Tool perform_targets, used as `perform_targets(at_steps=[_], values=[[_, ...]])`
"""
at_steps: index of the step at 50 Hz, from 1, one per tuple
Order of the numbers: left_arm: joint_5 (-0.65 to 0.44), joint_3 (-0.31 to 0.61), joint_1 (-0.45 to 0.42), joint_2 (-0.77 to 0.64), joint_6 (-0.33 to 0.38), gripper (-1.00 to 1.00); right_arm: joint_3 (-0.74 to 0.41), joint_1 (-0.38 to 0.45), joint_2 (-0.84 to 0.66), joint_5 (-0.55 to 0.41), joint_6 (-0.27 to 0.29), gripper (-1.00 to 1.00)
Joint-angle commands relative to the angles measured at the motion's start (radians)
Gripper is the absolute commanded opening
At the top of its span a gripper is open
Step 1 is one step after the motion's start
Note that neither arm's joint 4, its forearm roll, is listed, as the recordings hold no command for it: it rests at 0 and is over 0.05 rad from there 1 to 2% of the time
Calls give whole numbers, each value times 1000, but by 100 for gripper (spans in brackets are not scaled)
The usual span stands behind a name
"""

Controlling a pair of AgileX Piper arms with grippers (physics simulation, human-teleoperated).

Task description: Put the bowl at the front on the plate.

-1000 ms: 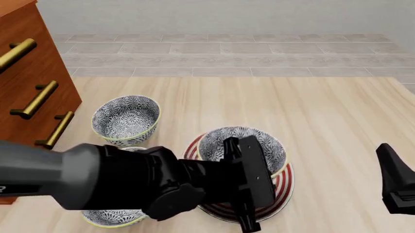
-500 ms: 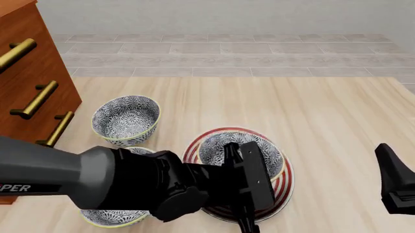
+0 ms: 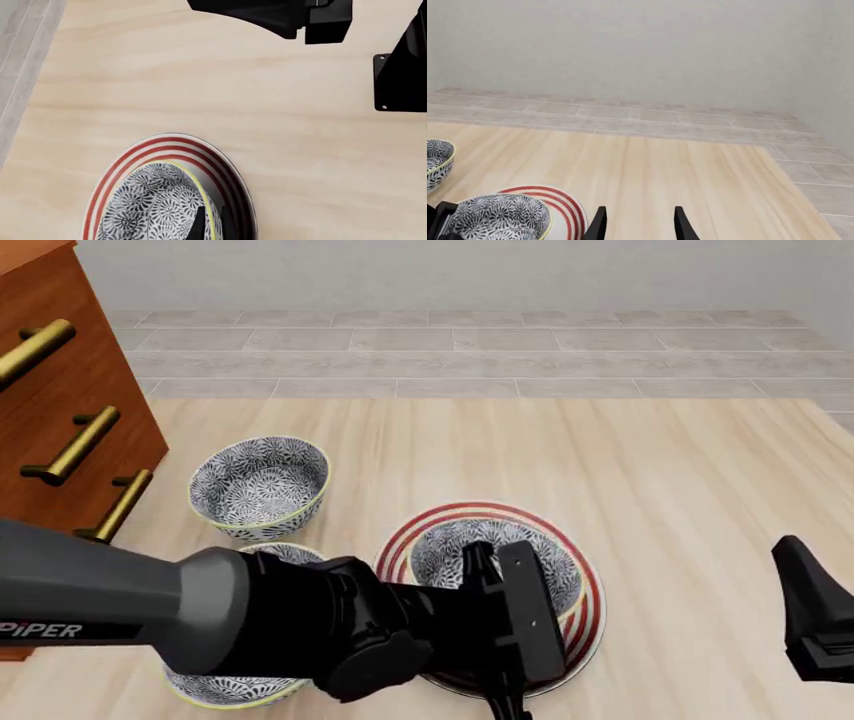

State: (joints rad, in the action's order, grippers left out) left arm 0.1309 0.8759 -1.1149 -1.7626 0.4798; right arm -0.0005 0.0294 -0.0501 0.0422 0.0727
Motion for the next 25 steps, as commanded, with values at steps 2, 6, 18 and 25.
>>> perform_targets(at_steps=[2,6,18,25], values=[[0,0,0,-8,6,-100,0,-1,-6,7,0,100],[4,-3,3,-5,12,-100,0,-1,-1,2,2,100],[-3,-2,9,-1,14,-100,0,0,7,-7,4,100],[-12,5,22,-4,8,-100,0,-1,3,-4,6,100]])
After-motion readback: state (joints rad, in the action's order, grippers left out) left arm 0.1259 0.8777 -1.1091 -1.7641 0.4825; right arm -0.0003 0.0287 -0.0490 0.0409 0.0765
